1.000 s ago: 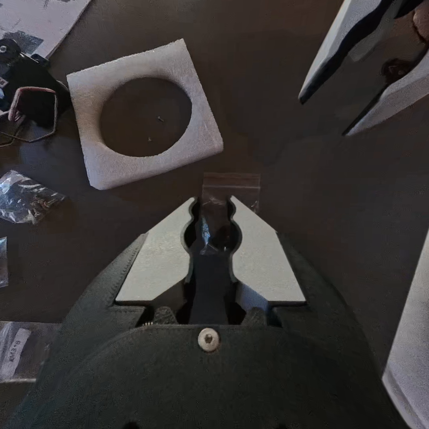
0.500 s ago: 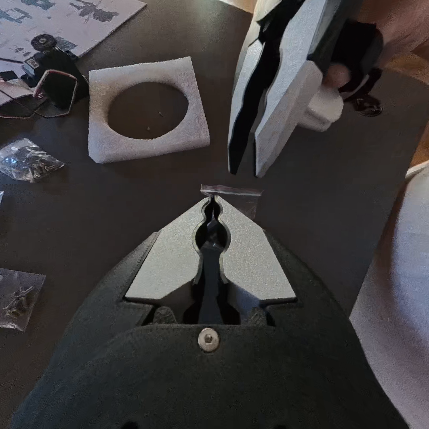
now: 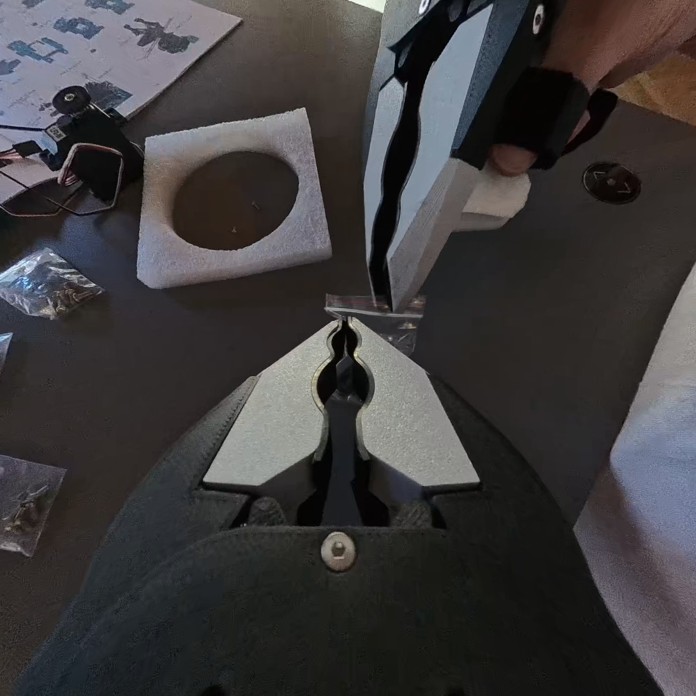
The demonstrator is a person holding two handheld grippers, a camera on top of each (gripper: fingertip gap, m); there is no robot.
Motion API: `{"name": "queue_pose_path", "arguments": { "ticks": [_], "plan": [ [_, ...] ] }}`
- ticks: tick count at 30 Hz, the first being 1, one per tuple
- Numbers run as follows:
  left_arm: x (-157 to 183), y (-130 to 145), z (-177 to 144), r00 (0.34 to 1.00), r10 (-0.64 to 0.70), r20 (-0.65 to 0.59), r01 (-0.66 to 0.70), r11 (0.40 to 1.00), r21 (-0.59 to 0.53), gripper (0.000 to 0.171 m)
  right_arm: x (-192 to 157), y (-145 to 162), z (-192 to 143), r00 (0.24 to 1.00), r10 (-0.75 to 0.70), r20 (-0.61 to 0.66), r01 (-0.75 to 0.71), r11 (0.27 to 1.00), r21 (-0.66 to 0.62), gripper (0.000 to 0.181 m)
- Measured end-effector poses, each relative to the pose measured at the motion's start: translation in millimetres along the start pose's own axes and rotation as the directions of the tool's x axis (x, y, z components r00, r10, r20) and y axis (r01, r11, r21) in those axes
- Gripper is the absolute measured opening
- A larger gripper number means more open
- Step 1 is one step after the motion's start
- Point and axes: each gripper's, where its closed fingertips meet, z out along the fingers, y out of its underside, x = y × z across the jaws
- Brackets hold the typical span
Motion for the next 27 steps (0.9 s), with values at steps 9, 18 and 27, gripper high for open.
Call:
{"name": "queue_pose_path", "arguments": {
  "ticks": [9,18,27],
  "plan": [
    [2,0,2,0.999,-0.001,-0.036,0.001,1.000,-0.005,0.000,8,7,-1,0.999,-0.042,0.024,0.043,0.999,-0.023,0.000],
    [-12,-17,-33,0.923,-0.384,0.001,0.383,0.921,0.065,0.011,7,3,-8,0.984,-0.172,-0.045,0.175,0.983,0.063,0.000],
    [14,-23,-11,0.837,-0.536,-0.110,0.545,0.836,0.066,0.010,-2,2,-6,0.972,-0.228,-0.051,0.233,0.967,0.101,0.000]
  ]
}}
